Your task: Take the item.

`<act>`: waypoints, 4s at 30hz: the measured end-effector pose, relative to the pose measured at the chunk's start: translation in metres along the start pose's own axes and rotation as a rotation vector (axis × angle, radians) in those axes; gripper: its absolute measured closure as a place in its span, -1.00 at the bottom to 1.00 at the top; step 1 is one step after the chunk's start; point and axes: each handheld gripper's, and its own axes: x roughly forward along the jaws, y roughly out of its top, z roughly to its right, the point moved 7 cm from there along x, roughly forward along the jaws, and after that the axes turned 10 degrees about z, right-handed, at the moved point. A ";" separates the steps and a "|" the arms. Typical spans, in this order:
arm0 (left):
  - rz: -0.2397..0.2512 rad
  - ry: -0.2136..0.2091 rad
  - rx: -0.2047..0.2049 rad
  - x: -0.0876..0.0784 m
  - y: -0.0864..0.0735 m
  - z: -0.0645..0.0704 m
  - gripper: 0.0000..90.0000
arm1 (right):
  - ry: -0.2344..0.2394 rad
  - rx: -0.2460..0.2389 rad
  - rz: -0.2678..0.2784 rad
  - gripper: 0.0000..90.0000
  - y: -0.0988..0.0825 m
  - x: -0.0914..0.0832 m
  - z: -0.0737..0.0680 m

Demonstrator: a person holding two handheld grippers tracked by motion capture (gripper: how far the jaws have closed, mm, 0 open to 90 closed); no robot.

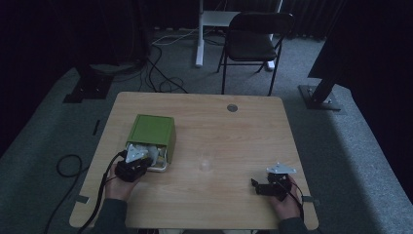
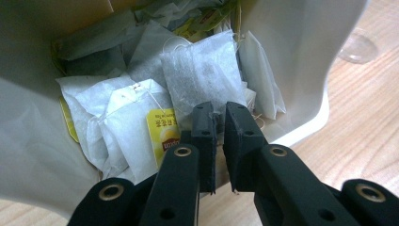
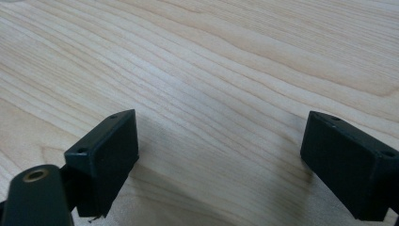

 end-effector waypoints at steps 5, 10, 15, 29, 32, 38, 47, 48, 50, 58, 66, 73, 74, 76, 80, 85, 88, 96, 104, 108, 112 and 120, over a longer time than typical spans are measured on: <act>0.018 0.011 0.012 -0.006 0.001 0.006 0.73 | 0.000 0.000 0.000 -0.75 0.000 0.000 0.000; 0.048 0.028 0.021 -0.004 0.008 0.009 0.46 | 0.000 0.000 0.000 -0.75 0.000 0.000 0.000; 0.054 0.051 0.039 0.002 0.015 0.012 0.33 | 0.000 0.000 0.000 -0.75 0.000 0.000 0.000; 0.029 0.132 0.056 0.007 0.007 0.004 0.52 | 0.000 0.000 0.000 -0.75 0.000 0.000 0.000; 0.034 0.131 0.054 0.003 0.009 0.003 0.62 | 0.000 0.000 0.000 -0.75 0.000 0.000 0.000; 0.037 0.133 0.046 -0.002 0.009 -0.001 0.84 | 0.000 0.000 0.000 -0.75 0.000 0.000 0.000; 0.056 0.125 0.040 -0.011 0.014 0.000 0.91 | 0.000 0.001 0.000 -0.75 0.000 0.000 0.000; 0.059 0.123 0.040 -0.013 0.015 0.000 0.91 | 0.000 0.001 0.000 -0.75 0.000 0.000 0.000; 0.068 0.120 0.041 -0.016 0.018 0.001 0.91 | 0.000 0.000 0.000 -0.75 0.000 0.000 0.000; 0.093 0.109 0.063 -0.030 0.030 0.005 0.91 | 0.000 0.001 -0.001 -0.75 0.000 0.000 0.000; 0.108 0.080 0.075 -0.039 0.040 0.012 0.91 | 0.000 0.000 0.000 -0.75 0.000 0.000 0.000; 0.115 0.066 0.089 -0.045 0.047 0.017 0.91 | 0.000 0.001 0.000 -0.75 0.000 0.000 0.000; 0.120 0.064 0.091 -0.045 0.049 0.018 0.91 | 0.000 0.000 -0.001 -0.75 0.000 0.000 0.000; 0.121 0.065 0.095 -0.047 0.051 0.018 0.91 | 0.000 0.001 0.000 -0.75 0.000 0.000 0.000; 0.134 0.070 0.099 -0.048 0.055 0.018 0.91 | 0.000 0.001 0.000 -0.75 0.000 0.000 0.000; 0.147 0.074 0.108 -0.051 0.062 0.018 0.91 | 0.000 0.000 0.000 -0.75 0.000 0.000 0.000; 0.158 0.074 0.108 -0.051 0.066 0.019 0.91 | 0.000 0.000 0.000 -0.75 0.000 0.000 0.000; 0.185 0.059 0.115 -0.051 0.074 0.026 0.91 | 0.000 0.000 0.000 -0.75 0.000 0.000 0.000; 0.208 0.055 0.131 -0.054 0.087 0.030 0.91 | 0.000 0.001 -0.001 -0.75 0.000 0.000 0.000; 0.216 0.057 0.136 -0.055 0.092 0.031 0.91 | 0.000 0.001 0.000 -0.75 0.000 0.000 0.000; 0.220 0.051 0.141 -0.055 0.096 0.034 0.91 | 0.000 0.000 -0.001 -0.75 0.000 0.000 0.000; 0.217 0.015 0.147 -0.051 0.100 0.042 0.91 | -0.001 0.001 -0.002 -0.75 0.000 0.000 0.000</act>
